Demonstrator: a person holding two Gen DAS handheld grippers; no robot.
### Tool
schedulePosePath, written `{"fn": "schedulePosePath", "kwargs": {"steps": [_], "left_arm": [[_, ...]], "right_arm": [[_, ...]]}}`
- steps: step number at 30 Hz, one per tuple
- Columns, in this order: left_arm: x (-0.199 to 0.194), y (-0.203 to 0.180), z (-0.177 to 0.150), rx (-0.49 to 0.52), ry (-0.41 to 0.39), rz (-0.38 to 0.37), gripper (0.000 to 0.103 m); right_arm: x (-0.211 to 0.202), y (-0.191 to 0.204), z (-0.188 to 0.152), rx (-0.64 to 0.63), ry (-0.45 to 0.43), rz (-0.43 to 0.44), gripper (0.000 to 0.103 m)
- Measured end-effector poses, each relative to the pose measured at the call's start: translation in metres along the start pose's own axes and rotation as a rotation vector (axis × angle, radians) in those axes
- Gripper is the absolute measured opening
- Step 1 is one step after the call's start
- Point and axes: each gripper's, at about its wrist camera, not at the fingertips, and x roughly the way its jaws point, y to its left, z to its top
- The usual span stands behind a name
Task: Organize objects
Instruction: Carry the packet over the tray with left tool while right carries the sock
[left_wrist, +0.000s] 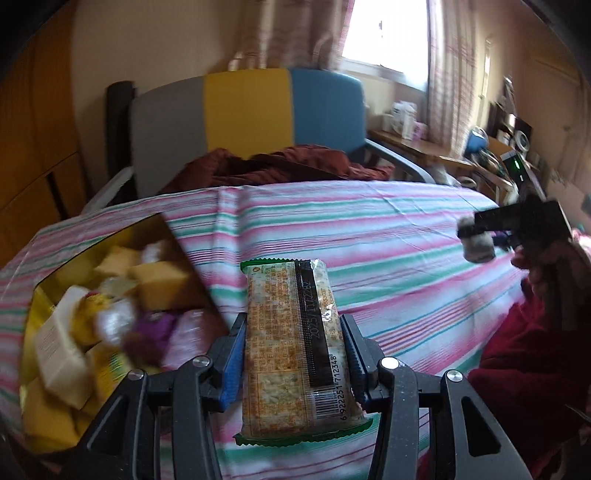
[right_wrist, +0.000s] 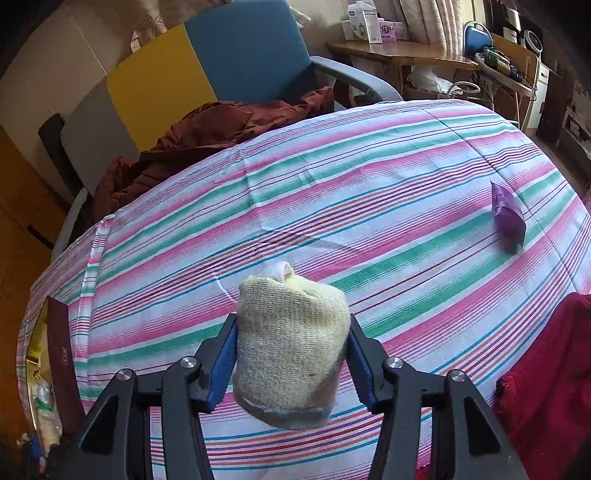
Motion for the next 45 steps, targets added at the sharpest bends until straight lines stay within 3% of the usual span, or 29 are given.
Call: {"fn": "schedulePosePath", "kwargs": {"steps": [12,15,21,28,36,39,41,45], "left_arm": [[-0.045,0.091,-0.021,-0.192,-0.045,0.074,0.048],[-0.059,0.125,-0.030,-0.267,-0.052,0.111,0.048],[-0.092,0.188,-0.050,-0.412,-0.080,0.185,0.048],[-0.099,0.221,-0.063,-0.521,-0.085,0.149,0.048],[-0.068,0.220,-0.026,-0.538,-0.096,0.078,0.049],[-0.051,0.220,-0.015,-0.530,-0.081,0.087,0.055],[-0.043,0.219,-0.013,-0.524,-0.074,0.087,0.058],[-0.039,0.213,-0.018,-0.491,-0.060,0.113,0.058]], "right_arm": [[0.005,0.039,-0.011,-0.168,0.036,-0.113,0.055],[-0.011,0.074,-0.019,-0.238,0.019,-0.061,0.055],[-0.036,0.183,-0.053,-0.425,0.007,0.161,0.055],[-0.043,0.310,-0.104,-0.611,0.060,0.410,0.055],[-0.023,0.397,-0.113,-0.665,0.108,0.471,0.055],[-0.008,0.418,-0.102,-0.642,0.112,0.476,0.062],[0.000,0.426,-0.098,-0.623,0.108,0.461,0.079],[0.004,0.423,-0.099,-0.613,0.110,0.466,0.079]]}}
